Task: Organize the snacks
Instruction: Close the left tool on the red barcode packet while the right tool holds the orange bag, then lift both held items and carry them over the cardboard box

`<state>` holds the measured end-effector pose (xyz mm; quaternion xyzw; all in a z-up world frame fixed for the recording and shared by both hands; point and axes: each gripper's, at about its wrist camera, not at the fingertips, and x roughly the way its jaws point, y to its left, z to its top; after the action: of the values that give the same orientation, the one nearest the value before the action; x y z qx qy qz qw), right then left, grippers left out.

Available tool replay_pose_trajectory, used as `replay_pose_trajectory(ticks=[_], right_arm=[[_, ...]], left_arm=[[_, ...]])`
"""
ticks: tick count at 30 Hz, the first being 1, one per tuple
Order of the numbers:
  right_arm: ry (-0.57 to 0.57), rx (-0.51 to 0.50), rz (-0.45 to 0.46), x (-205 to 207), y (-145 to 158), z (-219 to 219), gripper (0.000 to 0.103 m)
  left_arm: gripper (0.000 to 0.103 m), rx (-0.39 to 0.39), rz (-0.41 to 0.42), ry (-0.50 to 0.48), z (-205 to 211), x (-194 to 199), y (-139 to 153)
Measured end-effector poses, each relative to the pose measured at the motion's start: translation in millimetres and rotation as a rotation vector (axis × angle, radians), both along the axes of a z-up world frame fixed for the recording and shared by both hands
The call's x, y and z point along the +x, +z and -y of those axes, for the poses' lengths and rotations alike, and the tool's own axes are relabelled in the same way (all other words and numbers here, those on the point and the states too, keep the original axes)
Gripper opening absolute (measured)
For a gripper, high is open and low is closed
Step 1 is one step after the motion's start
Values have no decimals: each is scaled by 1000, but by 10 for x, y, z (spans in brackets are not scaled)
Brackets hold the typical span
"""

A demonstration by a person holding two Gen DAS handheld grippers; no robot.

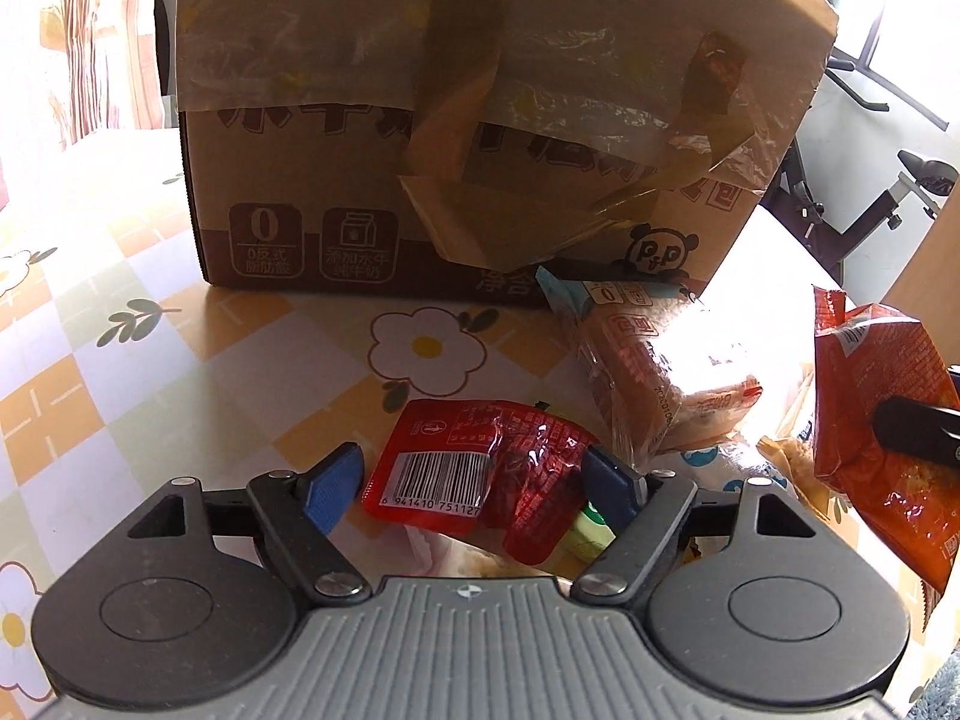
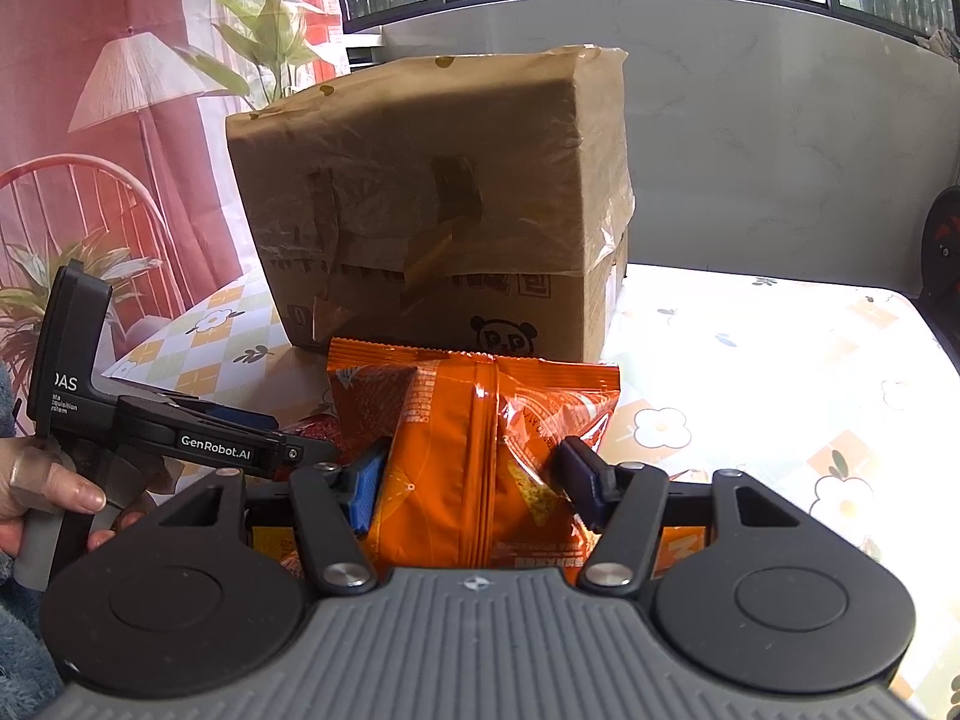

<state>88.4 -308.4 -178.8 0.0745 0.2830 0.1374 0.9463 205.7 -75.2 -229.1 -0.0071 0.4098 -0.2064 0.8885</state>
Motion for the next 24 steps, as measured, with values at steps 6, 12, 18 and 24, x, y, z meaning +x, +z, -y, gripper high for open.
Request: replay_pose_trajectory(ticks=[6, 12, 18, 24], right_arm=[[6, 1, 0, 8, 12, -2, 61], [10, 2, 1, 10, 14, 5, 61], [8, 0, 8, -16, 30, 17, 61], [11, 0, 26, -60, 76, 6, 61]], left_arm=[[40, -81, -1, -45, -26, 1, 40], [20, -36, 65, -82, 57, -89, 142], [12, -42, 101, -70, -12, -141, 224], [12, -63, 152, -56, -152, -248, 430]])
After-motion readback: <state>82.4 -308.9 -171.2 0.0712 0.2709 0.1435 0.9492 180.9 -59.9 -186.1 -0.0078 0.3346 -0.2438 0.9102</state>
